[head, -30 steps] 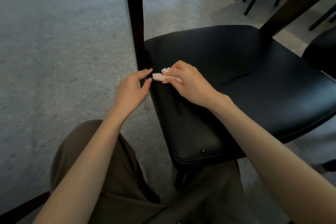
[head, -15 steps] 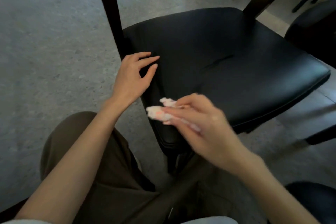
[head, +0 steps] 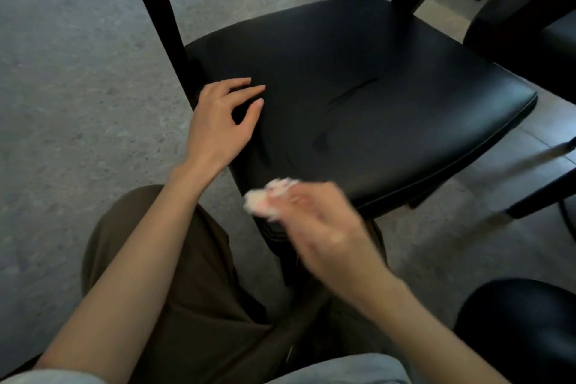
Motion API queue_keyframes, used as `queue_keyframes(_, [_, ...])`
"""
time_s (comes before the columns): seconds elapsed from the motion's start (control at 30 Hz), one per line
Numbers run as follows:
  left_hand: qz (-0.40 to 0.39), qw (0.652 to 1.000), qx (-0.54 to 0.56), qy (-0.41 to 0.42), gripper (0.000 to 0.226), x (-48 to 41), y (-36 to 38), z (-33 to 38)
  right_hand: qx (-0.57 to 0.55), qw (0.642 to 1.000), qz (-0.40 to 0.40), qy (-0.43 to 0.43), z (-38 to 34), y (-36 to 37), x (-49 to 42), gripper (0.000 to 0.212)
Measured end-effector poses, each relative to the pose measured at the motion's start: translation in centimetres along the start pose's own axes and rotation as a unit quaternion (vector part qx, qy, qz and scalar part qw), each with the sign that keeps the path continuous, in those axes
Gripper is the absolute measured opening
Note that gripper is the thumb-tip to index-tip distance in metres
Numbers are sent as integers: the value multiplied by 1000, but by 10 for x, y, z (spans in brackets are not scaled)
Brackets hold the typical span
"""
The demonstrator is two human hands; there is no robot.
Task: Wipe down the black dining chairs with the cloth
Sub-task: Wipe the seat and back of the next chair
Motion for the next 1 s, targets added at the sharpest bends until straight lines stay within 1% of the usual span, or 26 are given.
queue_keyframes(0.03, [-3,1000,2,-3,32,-1,0,0,20,999,-30,-35,-12,7,0,23])
queue_keyframes(0.1, [-6,1000,4,-8,33,-2,-2,-1,55,994,-61,-66,-12,7,0,22])
queue_keyframes(0.17, [-1,1000,8,-14,34,-5,-5,-3,52,996,-39,-55,10,-7,-3,24])
queue_keyframes(0.2, [3,1000,12,-18,34,-8,-7,-4,52,998,-8,-26,26,-17,-3,26])
queue_keyframes(0.23, [5,1000,14,-23,35,-12,-8,-4,65,997,26,22,44,-27,-4,27])
queue_keyframes(0.3, [0,1000,14,-25,37,-19,-7,-1,99,983,77,131,69,-41,-7,27])
queue_keyframes(0.33, [-8,1000,13,-19,37,-22,-5,2,101,978,94,154,71,-40,-9,26])
queue_keyframes(0.37, [-19,1000,12,-14,37,-24,-2,5,88,980,102,148,65,-32,-12,25])
queue_keyframes(0.43, [-42,999,7,-3,36,-28,4,7,47,990,98,94,35,-11,-15,25])
queue_keyframes(0.5, [-55,998,1,4,36,-28,8,6,18,996,67,49,8,4,-11,24])
queue_keyframes(0.53, [-58,998,-4,4,35,-29,10,5,19,998,51,38,5,5,-8,24])
queue_keyframes(0.6, [-57,998,-11,3,35,-30,10,4,23,998,58,24,19,-9,-5,26])
queue_keyframes(0.67, [-54,998,-9,9,36,-32,11,3,67,993,80,56,52,-31,0,30])
queue_keyframes(0.73, [-55,998,-8,11,36,-34,12,5,134,976,93,142,82,-51,5,28])
queue_keyframes(0.77, [-57,998,-9,11,36,-36,13,7,142,967,102,183,87,-54,7,26])
queue_keyframes(0.8, [-58,998,-10,11,36,-37,14,9,135,963,113,206,84,-51,8,24])
queue_keyframes(0.83, [-59,998,-13,13,36,-37,15,12,119,964,122,203,74,-43,7,22])
queue_keyframes(0.9, [-60,998,-17,16,35,-39,18,18,76,977,117,158,44,-22,4,21])
queue_keyframes(1.0, [-60,998,-32,18,35,-39,22,22,86,991,43,89,26,-13,6,22])
Point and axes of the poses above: each hand's wrist, its own x-axis away from the middle knuckle, its own y-axis out of the palm, z = x × y, the point moved 1 cm from there along -x, towards the middle knuckle, and after that the axes turned 6 degrees about -z, right-handed, at the moved point
